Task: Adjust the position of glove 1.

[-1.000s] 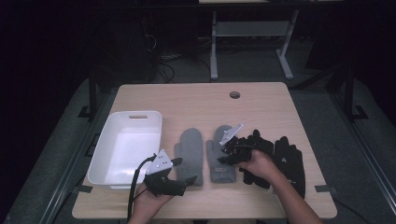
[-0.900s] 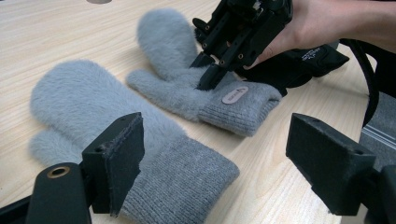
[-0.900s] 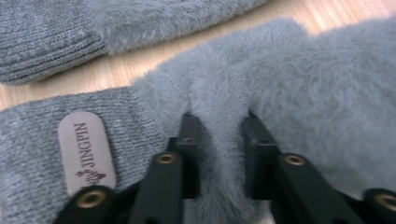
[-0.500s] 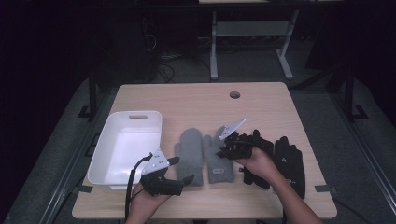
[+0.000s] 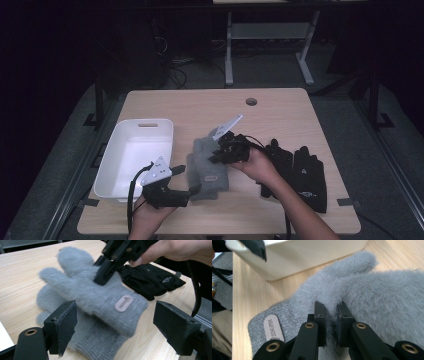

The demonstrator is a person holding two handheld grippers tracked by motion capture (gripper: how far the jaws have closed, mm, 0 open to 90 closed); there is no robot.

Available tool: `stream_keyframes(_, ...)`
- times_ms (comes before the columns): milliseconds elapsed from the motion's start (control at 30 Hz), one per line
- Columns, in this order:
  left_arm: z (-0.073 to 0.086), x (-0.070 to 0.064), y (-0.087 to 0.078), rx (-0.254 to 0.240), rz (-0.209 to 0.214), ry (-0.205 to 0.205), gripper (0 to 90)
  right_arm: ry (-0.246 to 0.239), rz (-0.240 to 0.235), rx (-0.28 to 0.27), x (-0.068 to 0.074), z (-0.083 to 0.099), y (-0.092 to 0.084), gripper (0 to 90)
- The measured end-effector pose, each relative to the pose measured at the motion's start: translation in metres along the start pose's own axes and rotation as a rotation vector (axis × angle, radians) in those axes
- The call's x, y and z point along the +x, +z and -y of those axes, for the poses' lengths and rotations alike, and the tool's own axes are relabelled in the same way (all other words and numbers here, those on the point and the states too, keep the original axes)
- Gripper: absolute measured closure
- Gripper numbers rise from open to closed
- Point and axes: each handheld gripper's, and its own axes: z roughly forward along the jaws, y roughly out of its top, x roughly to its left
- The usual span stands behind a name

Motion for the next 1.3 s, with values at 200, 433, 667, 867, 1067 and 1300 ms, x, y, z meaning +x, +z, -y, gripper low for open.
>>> stream_keyframes(200,0.0,0.003,-0.001,-0.005,-0.002,-0.012,18.8,0.028,-0.015,0.021,-0.001,-0.009,0.018,81.2)
stream_keyframes(433,0.001,0.004,-0.001,0.003,-0.002,-0.017,19.0,0.041,-0.027,0.052,0.0,-0.005,0.041,79.4)
stream_keyframes(667,0.0,0.004,-0.001,0.008,-0.003,-0.017,19.1,0.039,-0.012,0.043,0.0,-0.004,0.043,52.6)
stream_keyframes(867,0.001,0.004,-0.002,0.006,-0.002,-0.023,19.7,0.003,-0.008,0.023,0.004,-0.019,0.043,58.9)
stream_keyframes(1067,0.001,0.003,-0.001,0.016,0.004,-0.018,19.9,-0.023,-0.048,0.037,0.0,-0.021,0.065,59.7)
stream_keyframes(1300,0.001,0.004,-0.001,0.017,0.005,-0.017,19.9,-0.033,-0.051,0.001,0.0,-0.025,0.061,57.7)
